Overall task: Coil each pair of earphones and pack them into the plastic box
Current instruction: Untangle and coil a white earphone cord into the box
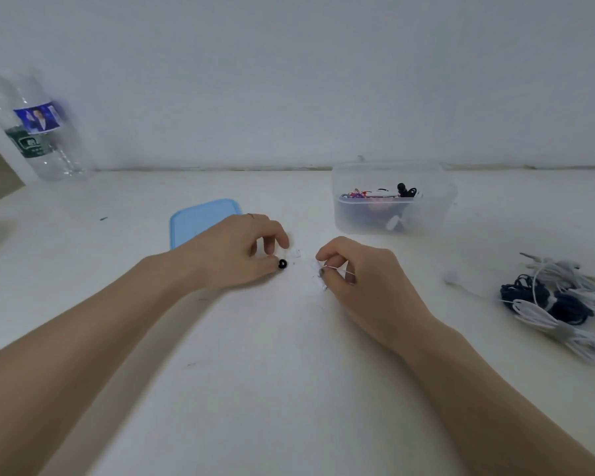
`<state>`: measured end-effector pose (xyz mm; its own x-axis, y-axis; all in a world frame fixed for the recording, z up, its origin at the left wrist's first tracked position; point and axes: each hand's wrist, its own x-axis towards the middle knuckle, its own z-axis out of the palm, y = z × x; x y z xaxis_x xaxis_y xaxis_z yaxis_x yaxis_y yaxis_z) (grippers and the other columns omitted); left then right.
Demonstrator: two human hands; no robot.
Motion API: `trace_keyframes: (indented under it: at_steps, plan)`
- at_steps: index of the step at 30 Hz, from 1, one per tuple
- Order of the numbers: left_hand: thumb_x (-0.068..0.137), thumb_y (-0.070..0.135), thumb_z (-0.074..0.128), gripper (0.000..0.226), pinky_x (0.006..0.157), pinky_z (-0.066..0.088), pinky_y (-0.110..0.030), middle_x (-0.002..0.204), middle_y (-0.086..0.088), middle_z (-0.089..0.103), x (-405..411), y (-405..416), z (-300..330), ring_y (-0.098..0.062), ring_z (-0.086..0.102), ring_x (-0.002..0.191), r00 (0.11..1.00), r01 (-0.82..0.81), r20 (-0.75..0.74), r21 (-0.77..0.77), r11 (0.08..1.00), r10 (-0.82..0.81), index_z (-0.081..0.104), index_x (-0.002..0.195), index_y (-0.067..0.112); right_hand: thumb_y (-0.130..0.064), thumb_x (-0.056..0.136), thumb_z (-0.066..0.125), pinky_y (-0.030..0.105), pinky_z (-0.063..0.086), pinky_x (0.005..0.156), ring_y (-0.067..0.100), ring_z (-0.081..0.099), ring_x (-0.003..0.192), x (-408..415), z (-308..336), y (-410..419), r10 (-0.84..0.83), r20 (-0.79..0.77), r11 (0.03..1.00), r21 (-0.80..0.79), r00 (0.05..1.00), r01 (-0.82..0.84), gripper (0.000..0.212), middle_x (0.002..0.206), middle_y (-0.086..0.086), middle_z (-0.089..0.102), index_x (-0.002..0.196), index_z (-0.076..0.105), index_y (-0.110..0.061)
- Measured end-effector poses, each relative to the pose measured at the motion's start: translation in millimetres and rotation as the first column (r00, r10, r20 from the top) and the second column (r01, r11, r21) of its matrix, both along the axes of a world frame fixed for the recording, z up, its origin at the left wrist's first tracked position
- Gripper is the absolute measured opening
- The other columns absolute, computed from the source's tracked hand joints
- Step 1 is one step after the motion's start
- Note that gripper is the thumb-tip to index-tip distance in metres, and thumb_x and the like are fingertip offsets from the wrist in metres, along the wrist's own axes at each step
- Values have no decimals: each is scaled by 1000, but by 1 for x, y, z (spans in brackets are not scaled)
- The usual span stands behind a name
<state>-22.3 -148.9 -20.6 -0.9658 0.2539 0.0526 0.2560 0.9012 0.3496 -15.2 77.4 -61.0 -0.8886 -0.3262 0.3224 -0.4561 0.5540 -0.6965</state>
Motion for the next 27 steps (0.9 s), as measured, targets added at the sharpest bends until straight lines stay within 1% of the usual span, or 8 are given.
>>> trace_keyframes:
  at_steps: [4,7,10,14,17,20,25,27]
  plan:
    - [89,36,69,16,69,45,-22,88,14,55,-3,12,-4,0,50,71,994,19,-112,15,1000,-17,66,105,35,-17,92,61,36,45,77,2,52,61,0,1,0,-18,-1,1000,-17,1000,18,17,77,-13,69,87,61,-33]
    - [91,40,67,14,72,47,-29,86,12,52,-6,20,-3,4,48,70,992,-6,-125,-61,998,-2,68,102,31,-20,94,61,37,45,80,2,52,61,0,2,1,-36,-6,999,-20,999,36,15,76,-14,67,87,61,-33]
    - [93,35,64,11,64,41,-26,89,10,52,-9,25,-3,3,46,68,991,-19,-134,-125,992,3,69,98,26,-20,94,61,35,46,78,5,53,62,0,3,0,-52,-12,998,-30,999,52,13,75,-13,67,87,63,-31]
    - [93,30,63,4,59,32,-17,92,11,53,-9,31,-7,3,47,72,990,-10,-138,-103,995,-4,65,93,26,-17,92,62,29,47,74,9,57,60,0,3,1,-75,-6,996,-42,997,74,14,81,-12,70,88,67,-30]
    - [93,25,66,3,62,36,-19,89,15,59,-4,38,-7,-2,49,68,987,25,-159,86,996,-11,64,91,25,-11,94,60,13,43,64,2,61,59,0,6,2,-98,-19,991,-94,995,96,18,81,-9,71,92,72,-24]
    - [92,20,69,7,58,37,-14,66,21,57,3,53,-10,-5,46,58,988,31,-154,364,931,28,66,89,24,-8,95,56,5,38,59,-8,57,60,1,11,6,-172,-15,973,-157,985,168,21,79,-5,69,98,72,-21]
    - [89,14,71,12,57,35,-14,55,-1,47,6,75,-25,-7,41,54,983,24,-169,501,865,71,64,87,24,-11,95,54,9,42,50,0,56,61,-3,11,13,-224,9,959,-174,975,222,23,74,-12,68,103,68,-27]
    - [89,16,72,13,58,37,-15,57,-5,50,7,76,-26,-6,43,56,979,26,-188,496,868,78,63,86,25,-13,93,56,20,51,55,0,55,60,-3,11,13,-219,35,956,-194,975,222,24,83,-14,66,103,71,-29]
